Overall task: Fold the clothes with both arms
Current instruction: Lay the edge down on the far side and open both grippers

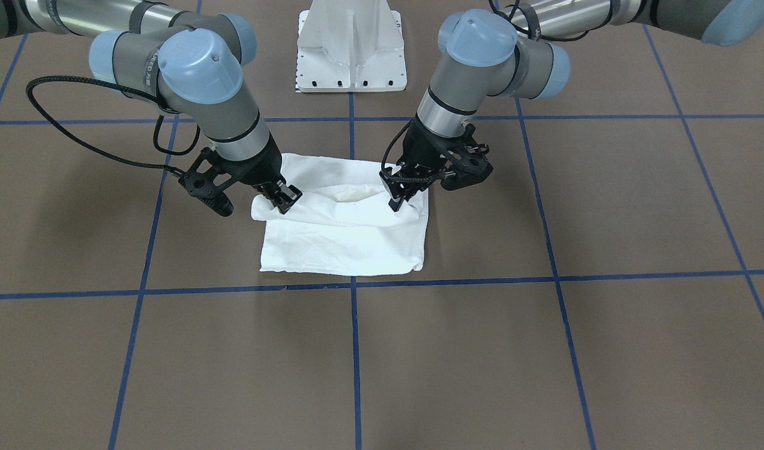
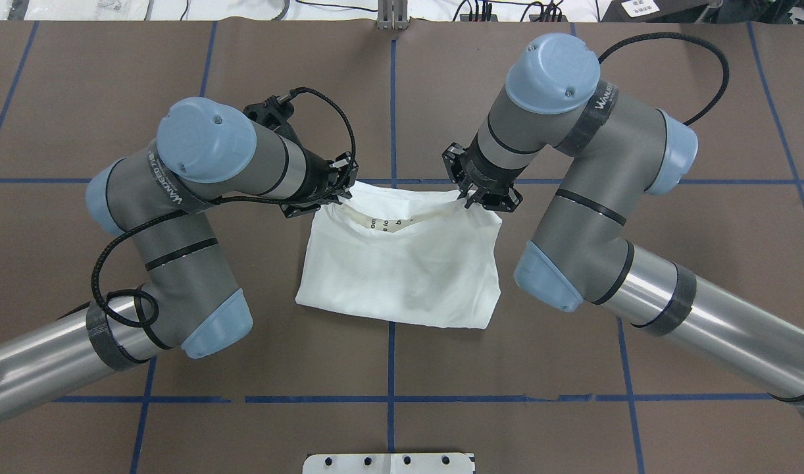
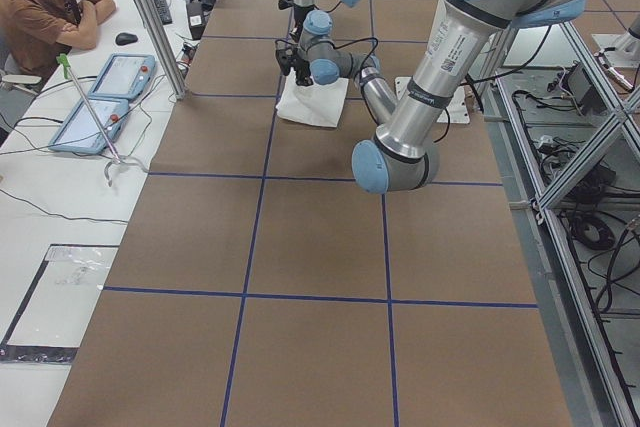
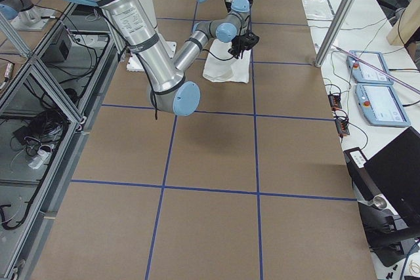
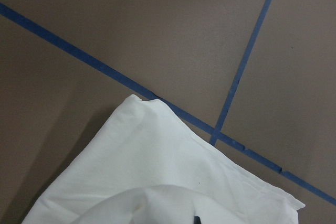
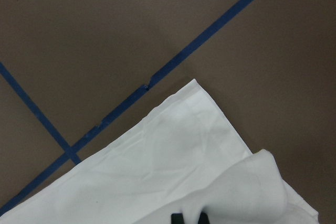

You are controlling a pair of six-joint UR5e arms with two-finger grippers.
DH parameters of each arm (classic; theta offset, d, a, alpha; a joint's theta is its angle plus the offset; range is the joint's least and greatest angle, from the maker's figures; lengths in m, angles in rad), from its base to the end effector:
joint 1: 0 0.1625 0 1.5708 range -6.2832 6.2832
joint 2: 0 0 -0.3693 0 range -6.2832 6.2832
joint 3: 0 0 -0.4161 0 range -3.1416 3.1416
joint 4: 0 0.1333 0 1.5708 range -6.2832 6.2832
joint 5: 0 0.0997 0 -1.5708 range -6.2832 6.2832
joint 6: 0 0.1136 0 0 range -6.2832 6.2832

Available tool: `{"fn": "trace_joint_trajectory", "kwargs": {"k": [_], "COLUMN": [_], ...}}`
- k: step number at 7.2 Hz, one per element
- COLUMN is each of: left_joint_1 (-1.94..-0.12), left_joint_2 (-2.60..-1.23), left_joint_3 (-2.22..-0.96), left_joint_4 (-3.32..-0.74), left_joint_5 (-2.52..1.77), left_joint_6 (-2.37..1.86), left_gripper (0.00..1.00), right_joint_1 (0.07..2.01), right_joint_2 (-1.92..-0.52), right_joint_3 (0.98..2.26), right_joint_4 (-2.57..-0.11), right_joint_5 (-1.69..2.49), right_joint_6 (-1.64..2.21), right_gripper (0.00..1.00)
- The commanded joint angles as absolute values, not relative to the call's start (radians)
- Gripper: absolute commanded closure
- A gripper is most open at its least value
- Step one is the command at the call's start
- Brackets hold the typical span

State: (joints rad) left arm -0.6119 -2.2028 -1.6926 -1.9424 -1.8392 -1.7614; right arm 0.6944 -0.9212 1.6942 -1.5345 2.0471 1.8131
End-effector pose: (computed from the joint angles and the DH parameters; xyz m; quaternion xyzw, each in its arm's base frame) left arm 0.4837 -0.4655 0.1329 -0.0001 0.5407 -0.2617 0.7995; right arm -0.4576 -0.4867 0.1635 -0.1256 -0.4215 0.3204 0.8390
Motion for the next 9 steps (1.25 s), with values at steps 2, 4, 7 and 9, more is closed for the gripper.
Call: {"fn": "trace_joint_trajectory", "kwargs": {"k": [2, 4, 7, 9], "left_joint_1": [-0.641, -0.65, -0.69, -0.692], "left_joint_2": [-2.214, -2.214, -2.175, -2.09], "left_joint_3": [-1.668, -1.663, -1.687, -1.765], "left_joint_4": [-1.94, -1.936, -1.927, -1.927], "left_joint_5": [-1.839, -1.839, -1.845, -1.847], "left_joint_6": [-1.767, -1.764, -1.708, -1.622], "left_gripper": [0.01, 0.01, 0.01, 0.01], "right_joint_1": [0.724, 0.712, 0.643, 0.594], "right_joint_2": [-0.954, -0.985, -0.979, -0.98], "right_joint_3": [1.689, 1.692, 1.689, 1.686], "right_joint_4": [-1.511, -1.431, -1.428, -1.43], "right_joint_5": [2.083, 2.085, 1.95, 1.899], "right_joint_6": [1.809, 1.807, 1.662, 1.667], "right_gripper": [0.0, 0.0, 0.0, 0.0]}}
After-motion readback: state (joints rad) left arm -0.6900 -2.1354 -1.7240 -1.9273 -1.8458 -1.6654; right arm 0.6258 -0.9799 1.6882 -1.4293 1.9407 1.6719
